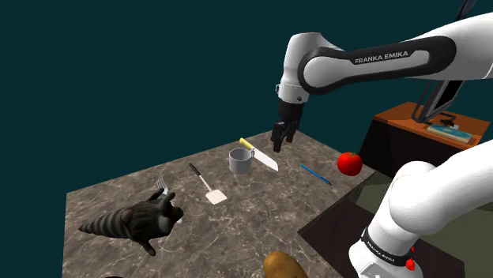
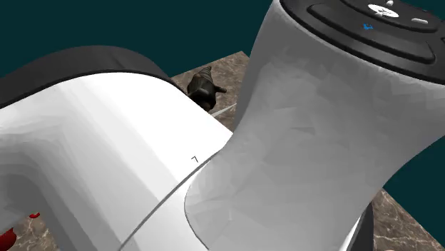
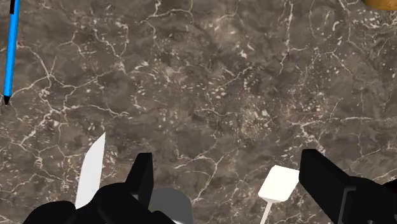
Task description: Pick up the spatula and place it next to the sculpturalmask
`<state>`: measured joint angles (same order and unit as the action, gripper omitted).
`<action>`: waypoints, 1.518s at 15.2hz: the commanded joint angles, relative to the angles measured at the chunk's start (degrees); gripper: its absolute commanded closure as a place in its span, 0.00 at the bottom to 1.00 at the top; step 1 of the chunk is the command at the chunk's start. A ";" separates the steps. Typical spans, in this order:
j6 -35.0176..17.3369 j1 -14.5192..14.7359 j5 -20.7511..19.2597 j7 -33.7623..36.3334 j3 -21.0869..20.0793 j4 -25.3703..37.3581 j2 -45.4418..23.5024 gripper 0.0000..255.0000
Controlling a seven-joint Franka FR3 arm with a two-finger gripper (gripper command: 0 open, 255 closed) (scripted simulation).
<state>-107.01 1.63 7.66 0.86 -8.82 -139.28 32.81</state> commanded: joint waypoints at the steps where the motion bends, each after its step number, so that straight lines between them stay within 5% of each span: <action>1: -3.84 -0.12 0.27 2.47 -1.67 0.30 -3.65 0.00; 13: -18.71 -1.09 -6.23 20.76 -10.00 13.24 -30.02 0.00; 23: -21.58 3.10 -17.72 36.15 -9.14 33.26 -53.68 0.00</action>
<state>-128.38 4.14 -8.88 35.67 -18.40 -108.45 -18.18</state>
